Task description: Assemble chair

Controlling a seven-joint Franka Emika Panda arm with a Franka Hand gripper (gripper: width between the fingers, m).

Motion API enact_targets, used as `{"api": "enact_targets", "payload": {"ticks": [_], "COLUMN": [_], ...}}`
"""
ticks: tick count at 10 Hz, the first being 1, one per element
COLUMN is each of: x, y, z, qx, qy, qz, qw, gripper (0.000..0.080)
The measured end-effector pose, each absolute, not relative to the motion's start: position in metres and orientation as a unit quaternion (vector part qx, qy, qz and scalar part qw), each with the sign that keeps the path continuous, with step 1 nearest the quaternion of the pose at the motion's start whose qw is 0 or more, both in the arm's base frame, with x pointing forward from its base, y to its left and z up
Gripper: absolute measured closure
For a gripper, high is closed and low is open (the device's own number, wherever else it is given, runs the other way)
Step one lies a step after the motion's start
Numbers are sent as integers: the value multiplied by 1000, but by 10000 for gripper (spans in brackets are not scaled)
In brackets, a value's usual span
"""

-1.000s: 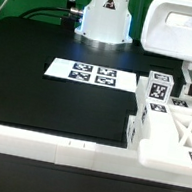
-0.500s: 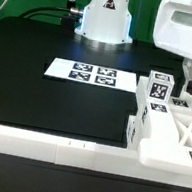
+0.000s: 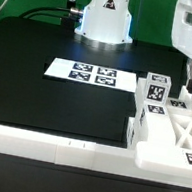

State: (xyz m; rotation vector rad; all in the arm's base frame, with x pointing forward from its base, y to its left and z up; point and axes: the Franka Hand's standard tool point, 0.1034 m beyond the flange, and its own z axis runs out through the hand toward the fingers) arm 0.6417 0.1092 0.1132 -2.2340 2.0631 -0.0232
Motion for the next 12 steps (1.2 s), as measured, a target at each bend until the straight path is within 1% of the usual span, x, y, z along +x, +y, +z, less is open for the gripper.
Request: {"api": "enact_targets", "payload": {"ticks": [1,3,4,5,6,7,9,12], "x": [642,642,642,641,641,642,644,643], "y": [109,110,110,110,111,112,115,114], "z": [113,113,112,111,112,113,116,116], "qx": [-715,-686,-693,-715,-732,-750,-796,-852], "qy": [697,726,719,697,680,660,603,521], "qz": [-5,-1,-2,-1,0,-1,-2,-7], "qw": [54,55,54,52,50,50,50,48], "gripper": [514,514,355,227,227,164,154,151]}}
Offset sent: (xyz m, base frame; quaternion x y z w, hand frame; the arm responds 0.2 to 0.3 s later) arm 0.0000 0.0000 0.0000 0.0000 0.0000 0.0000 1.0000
